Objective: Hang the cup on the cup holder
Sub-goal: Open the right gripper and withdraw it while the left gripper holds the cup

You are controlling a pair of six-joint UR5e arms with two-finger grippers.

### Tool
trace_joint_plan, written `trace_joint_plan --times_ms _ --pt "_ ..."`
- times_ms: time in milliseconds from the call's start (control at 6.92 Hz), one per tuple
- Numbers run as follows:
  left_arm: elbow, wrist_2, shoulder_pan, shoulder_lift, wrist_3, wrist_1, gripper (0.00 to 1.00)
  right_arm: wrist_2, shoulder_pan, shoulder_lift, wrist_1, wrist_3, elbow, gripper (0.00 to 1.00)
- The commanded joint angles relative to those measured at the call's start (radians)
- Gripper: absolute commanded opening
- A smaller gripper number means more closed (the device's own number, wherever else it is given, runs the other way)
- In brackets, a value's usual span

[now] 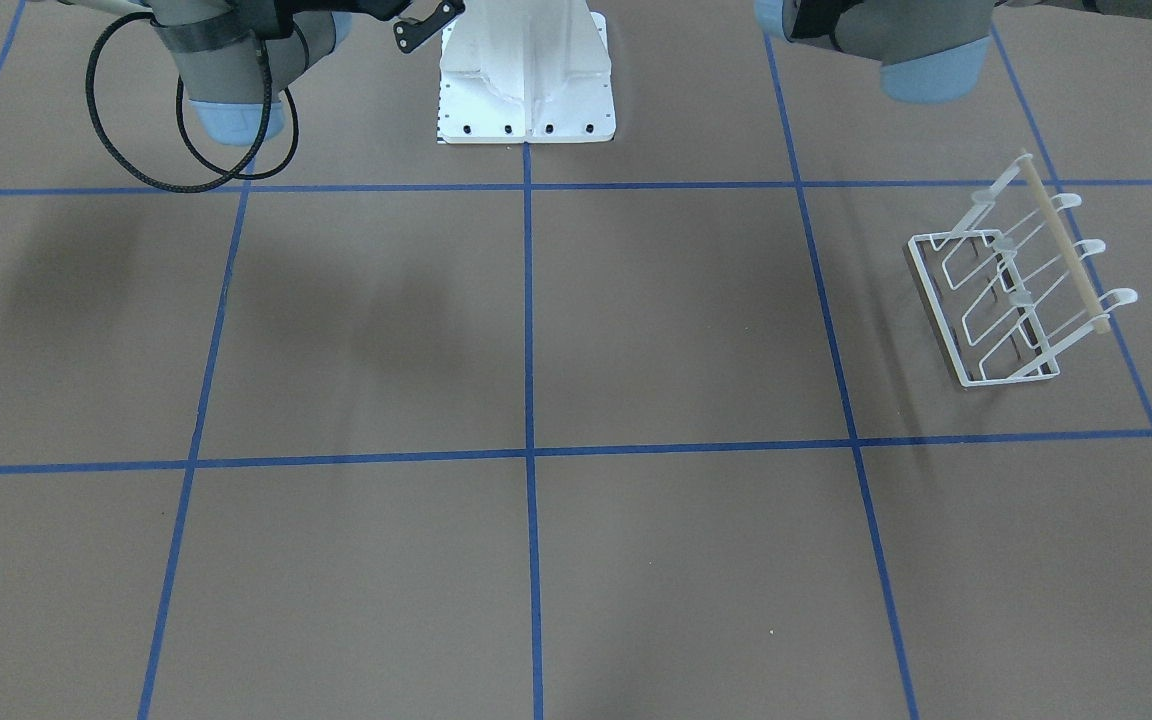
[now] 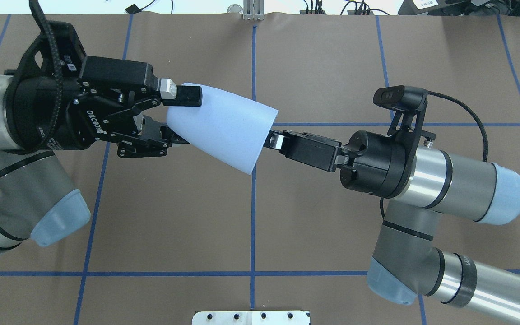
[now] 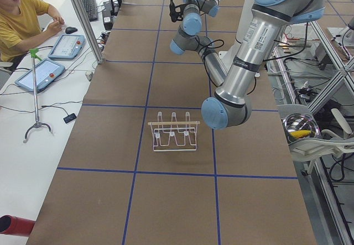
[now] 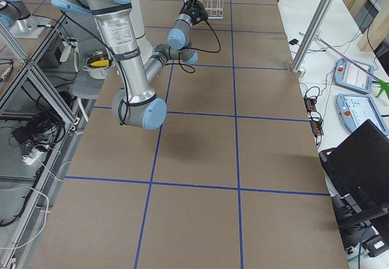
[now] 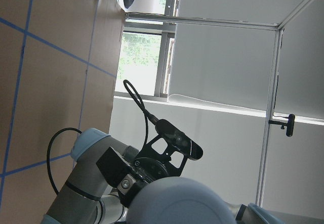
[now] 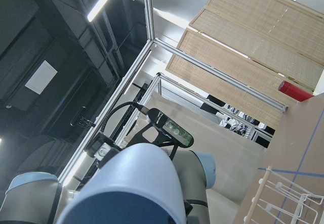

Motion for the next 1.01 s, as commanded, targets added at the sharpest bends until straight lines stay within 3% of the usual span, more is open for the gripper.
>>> trace_joint_plan --times_ms 0,722,867 --pt "-0.004 0.0 0.002 0.001 -0.002 -0.002 0.33 -0.001 0.003 -0.012 0.0 0.007 0.002 1.0" --pt "-0.014 0.002 0.0 0.004 -0.002 -0.002 0.3 0.006 0.082 -0.122 -0.019 0.065 0.001 1.0" --pt "-0.017 0.012 0.0 0.006 0.0 -0.002 0.3 0.01 0.122 -0.159 -0.085 0.07 0.001 1.0"
